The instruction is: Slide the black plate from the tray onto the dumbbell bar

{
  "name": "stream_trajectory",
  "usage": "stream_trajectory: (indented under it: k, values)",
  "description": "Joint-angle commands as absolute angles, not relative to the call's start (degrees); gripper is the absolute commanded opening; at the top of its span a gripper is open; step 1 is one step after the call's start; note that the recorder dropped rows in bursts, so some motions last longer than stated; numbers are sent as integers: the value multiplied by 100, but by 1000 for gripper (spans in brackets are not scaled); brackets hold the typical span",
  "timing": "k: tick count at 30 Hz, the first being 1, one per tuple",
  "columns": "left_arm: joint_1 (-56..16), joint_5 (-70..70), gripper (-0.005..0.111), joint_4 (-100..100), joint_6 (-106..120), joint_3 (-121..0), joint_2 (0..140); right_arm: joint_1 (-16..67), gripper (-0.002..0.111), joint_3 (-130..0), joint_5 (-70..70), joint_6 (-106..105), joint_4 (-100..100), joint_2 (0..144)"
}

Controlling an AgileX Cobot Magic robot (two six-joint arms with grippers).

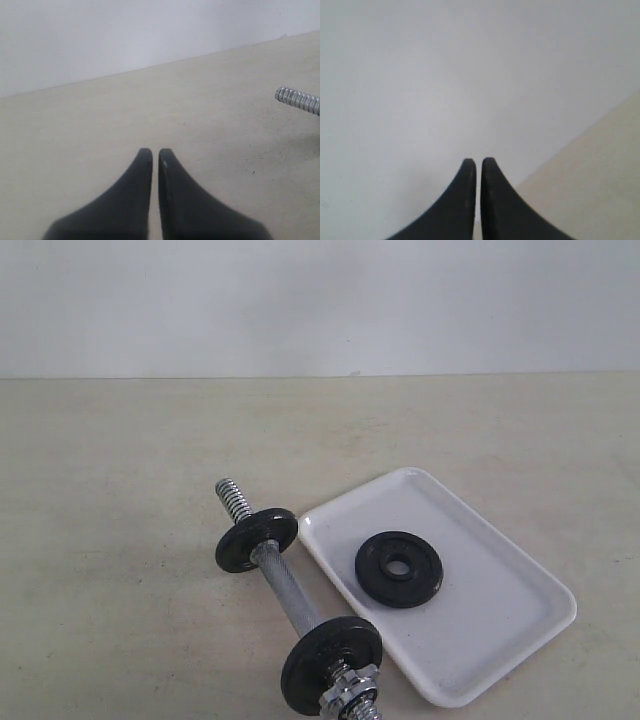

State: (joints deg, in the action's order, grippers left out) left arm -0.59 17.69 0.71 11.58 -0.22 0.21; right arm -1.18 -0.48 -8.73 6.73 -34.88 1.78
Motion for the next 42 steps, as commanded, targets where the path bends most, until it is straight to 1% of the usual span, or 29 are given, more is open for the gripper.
stream_trajectory:
  k: [1,4,9,17,21,24,28,30,33,36,37,42]
  values:
    - [-93,1471,4,120,1190,0,0,-108,0,-601,-660,1530,-3541,192]
    - [-93,958,4,0,1050,0,0,-108,0,-1092,-152,1163,-3319,192]
    - [-93,-487,4,-883,151,0,0,-108,0,-2038,880,45,-3161,192]
    - [-93,-3384,4,-873,-2527,0,0,-104,0,-3362,1190,-31,-3321,192]
    - [-93,-4116,4,654,-3550,-422,0,40,0,-4153,1608,-128,-3321,378]
    - [-93,-3947,4,2056,-4320,-1203,0,211,0,-4943,2310,-439,-3388,767]
    - [-93,-3717,4,3400,-5237,-2340,248,505,0,-5927,3482,-1545,-3804,1529]
    - [-93,-3331,4,4129,-6383,-2889,540,646,0,-6325,3970,-1931,-3951,1896]
    - [-93,-2901,4,6797,-8609,-3781,1135,846,0,-6820,4593,-1990,-4001,2410]
    - [-93,-3334,4,9551,-10957,-4525,1793,931,0,-7050,5184,-1948,-4033,2815]
    - [-93,-3546,4,9995,-11519,-4689,2028,931,0,-7064,5317,-1949,-4033,2897]
    - [-93,-4772,4,9995,-11763,-4935,2871,931,0,-7064,5682,-1949,-3996,3055]
